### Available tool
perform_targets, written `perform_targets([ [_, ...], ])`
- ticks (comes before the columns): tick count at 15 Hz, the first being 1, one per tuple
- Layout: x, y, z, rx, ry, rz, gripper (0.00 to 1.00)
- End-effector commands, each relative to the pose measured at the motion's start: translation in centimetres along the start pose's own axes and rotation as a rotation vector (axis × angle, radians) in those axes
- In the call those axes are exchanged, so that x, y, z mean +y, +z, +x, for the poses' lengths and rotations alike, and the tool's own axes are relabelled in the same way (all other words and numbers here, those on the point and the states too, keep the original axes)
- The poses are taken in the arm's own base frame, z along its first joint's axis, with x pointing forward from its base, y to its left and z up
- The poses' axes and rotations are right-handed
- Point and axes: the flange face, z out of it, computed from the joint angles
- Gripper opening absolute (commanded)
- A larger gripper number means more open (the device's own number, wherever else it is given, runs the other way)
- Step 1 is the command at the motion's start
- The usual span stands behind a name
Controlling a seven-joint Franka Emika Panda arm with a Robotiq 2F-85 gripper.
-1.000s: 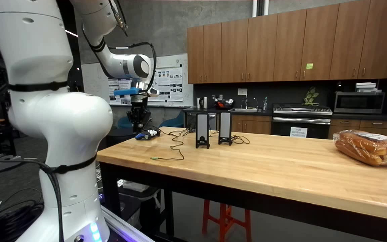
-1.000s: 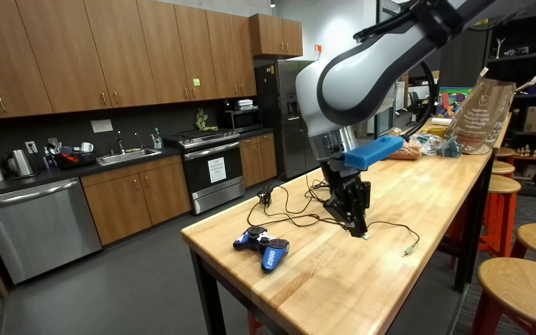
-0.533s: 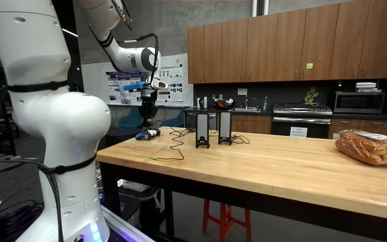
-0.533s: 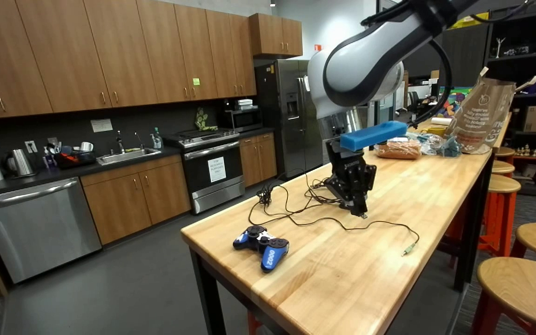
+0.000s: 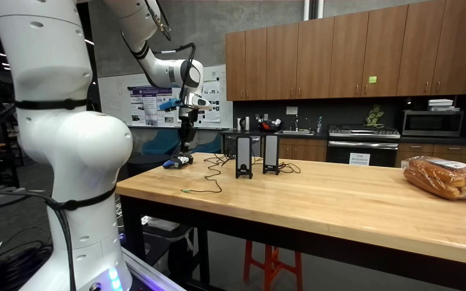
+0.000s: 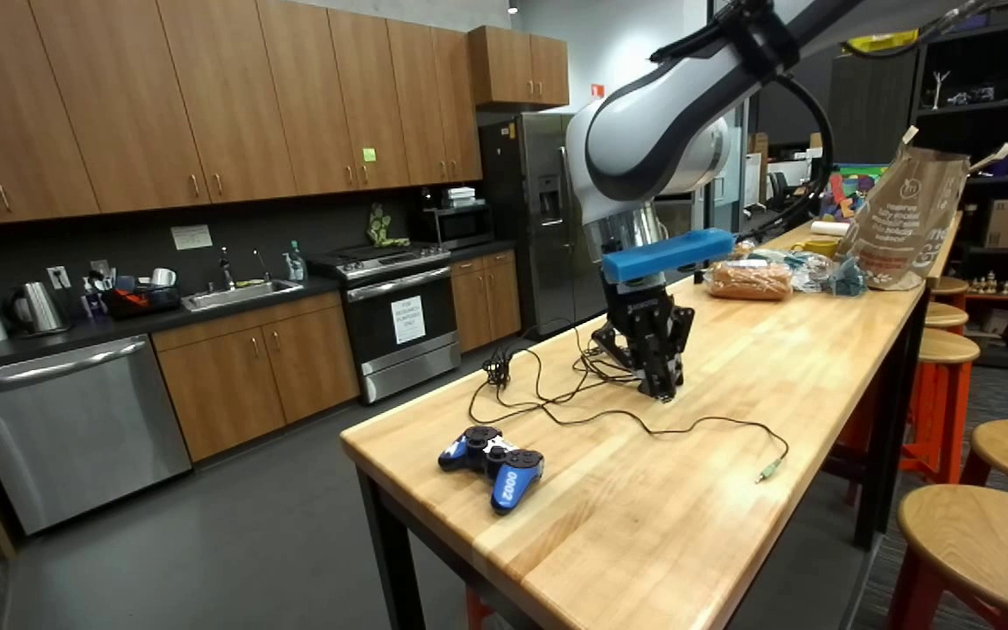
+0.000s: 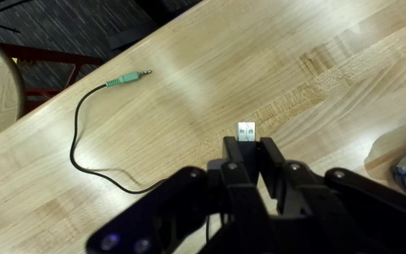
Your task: Move the usb and the aux jack and place them in front of the speaker on the left
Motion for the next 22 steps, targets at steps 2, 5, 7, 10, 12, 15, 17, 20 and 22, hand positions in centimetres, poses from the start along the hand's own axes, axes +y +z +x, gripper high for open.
perform_targets([
  [2,-0.7,0.2,3.0,-0.061,0.079,-0.016,0.05],
  [5,-0.4,0.0,4.0,-0.077,0.023,0.014,0.05],
  [7,0.0,-0.7,4.4,-0.055,-0.065,0.022,0.05],
  [10,1.0,-1.9,4.9,-0.023,-0.198,0.034,0.05],
  [12,1.5,-2.2,5.4,-0.013,-0.295,0.033,0.05],
  [15,2.2,-2.6,6.2,0.002,-0.419,0.029,0.05],
  [17,2.5,-2.7,6.7,0.014,-0.486,0.013,0.05],
  [20,3.0,-2.9,7.5,0.033,-0.543,-0.018,0.05],
  [22,3.1,-3.1,7.9,0.043,-0.566,-0.028,0.05],
])
